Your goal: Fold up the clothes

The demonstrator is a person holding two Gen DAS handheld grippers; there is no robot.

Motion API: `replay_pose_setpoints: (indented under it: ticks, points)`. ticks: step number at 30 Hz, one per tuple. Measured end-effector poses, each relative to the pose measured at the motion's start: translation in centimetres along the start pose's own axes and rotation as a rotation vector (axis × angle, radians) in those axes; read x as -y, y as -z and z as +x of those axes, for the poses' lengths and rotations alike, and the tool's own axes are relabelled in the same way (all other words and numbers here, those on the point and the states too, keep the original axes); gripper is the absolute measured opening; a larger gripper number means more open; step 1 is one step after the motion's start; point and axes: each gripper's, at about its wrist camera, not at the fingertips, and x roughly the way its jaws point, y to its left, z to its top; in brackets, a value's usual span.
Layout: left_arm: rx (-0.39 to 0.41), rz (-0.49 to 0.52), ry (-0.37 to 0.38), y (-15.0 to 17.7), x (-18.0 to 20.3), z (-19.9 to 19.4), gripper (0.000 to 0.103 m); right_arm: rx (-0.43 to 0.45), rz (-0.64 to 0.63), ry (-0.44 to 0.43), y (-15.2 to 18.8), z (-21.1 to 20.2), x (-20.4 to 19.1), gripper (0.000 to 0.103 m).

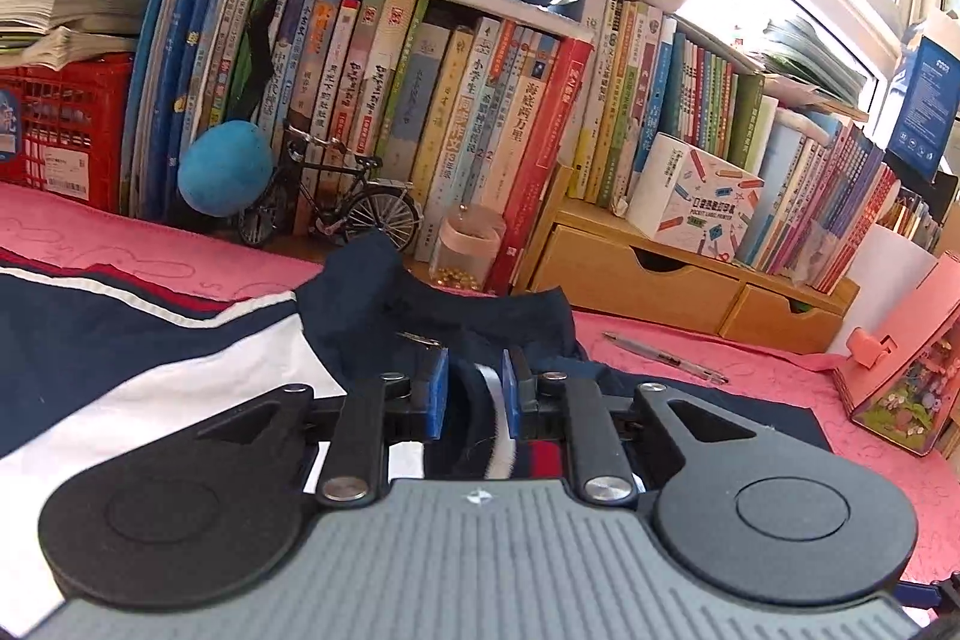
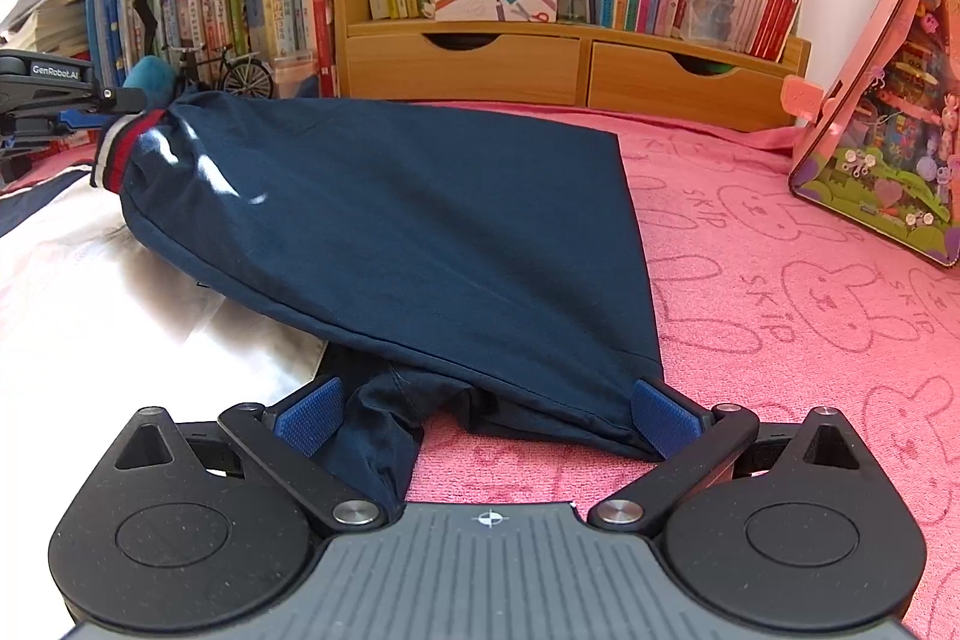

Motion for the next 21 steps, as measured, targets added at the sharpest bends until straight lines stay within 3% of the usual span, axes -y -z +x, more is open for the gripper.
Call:
replay_pose_setpoints:
  ticks: [2, 6, 9, 11, 13, 16, 17, 21]
  points:
    - [0.006, -0.051, -0.012, -1.1, -2.1, -0.4, 0.018, 0.019, -0.003, -0.007, 0.0, -0.3, 0.0, 0.103]
    - [-0.158, -0.174, 0.166, -1.4, -5.6, 0.6, 0.022, -0.013, -0.004, 0.020, -0.2, 0.2, -0.2, 0.103]
    - [-0.242, -0.154, 0.237, 0.1, -4.8, 1.5, 0.037, -0.016, 0.016, 0.017, -0.2, 0.4, -0.1, 0.103]
    - [-0.280, -0.130, 0.276, 1.3, -3.8, 2.0, 0.060, -0.015, 0.009, 0.025, -0.1, 0.4, -0.2, 0.103]
    - [-0.318, -0.105, 0.315, 2.5, -2.8, 2.6, 0.074, -0.017, 0.011, 0.023, -0.1, 0.4, -0.2, 0.103]
    - [-0.291, -0.093, 0.308, 3.3, -1.5, 3.0, 0.069, -0.018, 0.010, 0.023, -0.2, 0.5, -0.2, 0.103]
    - [-0.261, -0.073, 0.290, 3.5, -1.1, 2.8, 0.046, -0.018, 0.011, 0.023, -0.2, 0.5, -0.2, 0.103]
    - [-0.159, -0.050, 0.267, 3.7, -0.6, 2.1, 0.024, -0.020, 0.014, 0.021, -0.2, 0.4, -0.1, 0.103]
